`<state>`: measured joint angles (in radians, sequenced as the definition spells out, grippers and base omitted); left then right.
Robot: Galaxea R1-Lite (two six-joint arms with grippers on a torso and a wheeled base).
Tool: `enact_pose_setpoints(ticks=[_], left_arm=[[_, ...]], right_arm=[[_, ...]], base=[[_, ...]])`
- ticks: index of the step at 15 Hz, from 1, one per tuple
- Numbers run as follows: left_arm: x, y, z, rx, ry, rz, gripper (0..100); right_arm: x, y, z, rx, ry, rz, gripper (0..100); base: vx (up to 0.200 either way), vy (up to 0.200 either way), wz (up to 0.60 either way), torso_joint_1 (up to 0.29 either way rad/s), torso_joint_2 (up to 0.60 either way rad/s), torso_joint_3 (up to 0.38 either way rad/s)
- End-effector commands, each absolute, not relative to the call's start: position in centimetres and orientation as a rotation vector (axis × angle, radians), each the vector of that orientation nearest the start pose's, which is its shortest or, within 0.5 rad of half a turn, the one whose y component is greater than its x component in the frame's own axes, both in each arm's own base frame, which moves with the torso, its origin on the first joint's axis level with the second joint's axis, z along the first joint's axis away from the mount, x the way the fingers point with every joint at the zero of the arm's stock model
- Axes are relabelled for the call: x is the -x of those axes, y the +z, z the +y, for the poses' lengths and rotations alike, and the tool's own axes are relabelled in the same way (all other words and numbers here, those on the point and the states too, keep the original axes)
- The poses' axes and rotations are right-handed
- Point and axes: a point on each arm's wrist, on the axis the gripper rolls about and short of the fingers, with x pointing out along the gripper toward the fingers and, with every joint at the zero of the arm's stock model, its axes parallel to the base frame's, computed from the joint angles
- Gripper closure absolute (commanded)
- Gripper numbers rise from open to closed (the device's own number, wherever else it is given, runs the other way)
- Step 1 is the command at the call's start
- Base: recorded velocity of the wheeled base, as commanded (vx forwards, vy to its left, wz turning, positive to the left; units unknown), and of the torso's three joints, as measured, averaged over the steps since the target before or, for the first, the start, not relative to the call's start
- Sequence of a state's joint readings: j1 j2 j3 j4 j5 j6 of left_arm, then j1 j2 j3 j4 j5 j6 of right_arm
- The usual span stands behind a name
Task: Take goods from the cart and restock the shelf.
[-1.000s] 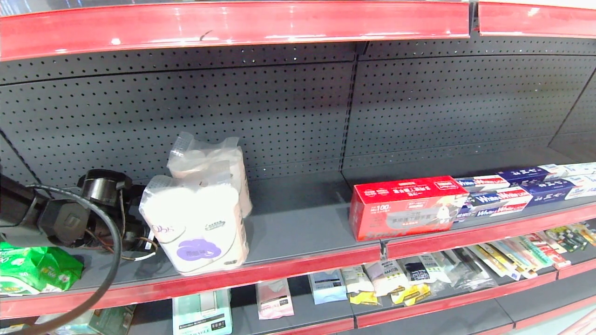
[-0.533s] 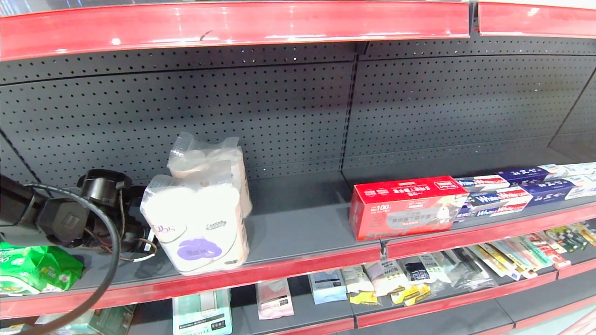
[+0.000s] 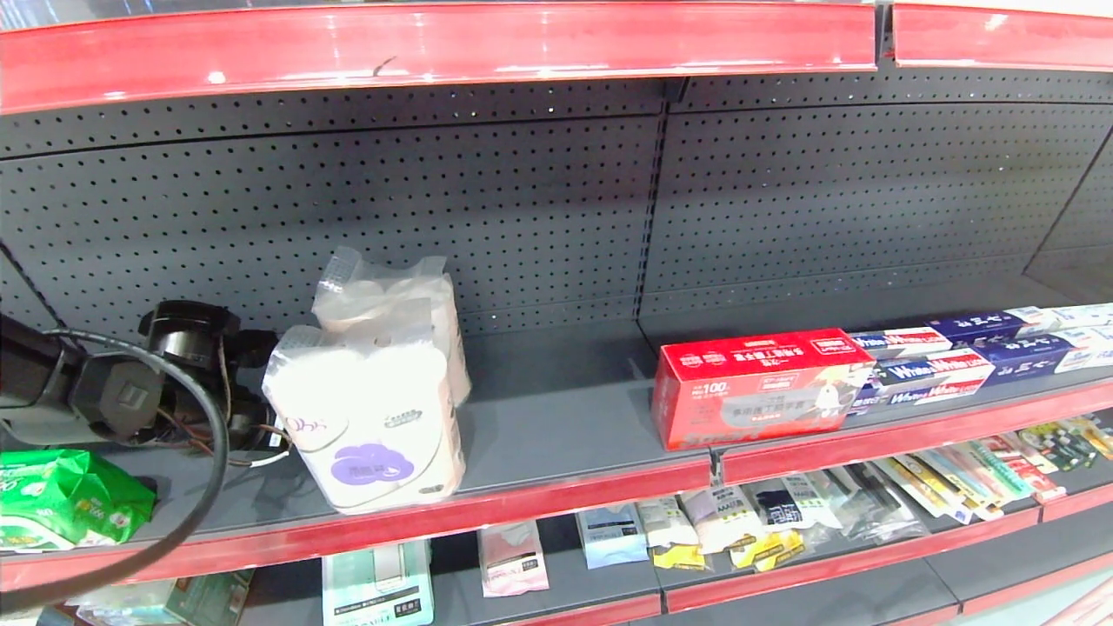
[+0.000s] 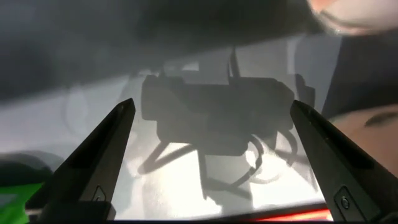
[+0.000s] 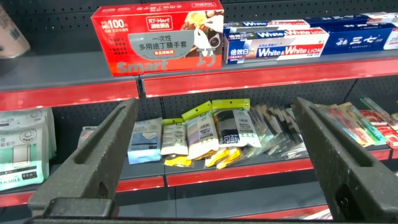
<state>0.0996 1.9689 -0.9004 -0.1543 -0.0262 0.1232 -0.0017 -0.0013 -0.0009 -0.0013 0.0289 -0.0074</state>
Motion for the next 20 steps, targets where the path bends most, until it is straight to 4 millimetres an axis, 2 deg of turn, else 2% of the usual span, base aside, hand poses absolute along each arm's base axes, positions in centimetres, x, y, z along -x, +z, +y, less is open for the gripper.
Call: enact_pose_setpoints(ticks=[1,6,12,20], left_arm=[[-33.3,7.1,3.3,-0.039,0.02,0.932,0],[-35.1,6.3,3.7,0.047,0.067,0.922,0],[-35.2,5.9,2.9,0.126,0.051,0.936,0],[-34.9,5.6,2.1,0.127,0.037,0.981,0]], right_arm=[[2.3,7.6,0.1,0.008,0.028,-0.003,0],[2.3,7.6,0.1,0.008,0.028,-0.003,0],[2.3,7.6,0.1,0.008,0.028,-0.002,0],[2.3,7.6,0.1,0.008,0.028,-0.003,0]], base=[[0.0,0.0,0.0,0.0,0.0,0.0],[0.0,0.0,0.0,0.0,0.0,0.0],[0.0,0.0,0.0,0.0,0.0,0.0],[0.0,0.0,0.0,0.0,0.0,0.0]])
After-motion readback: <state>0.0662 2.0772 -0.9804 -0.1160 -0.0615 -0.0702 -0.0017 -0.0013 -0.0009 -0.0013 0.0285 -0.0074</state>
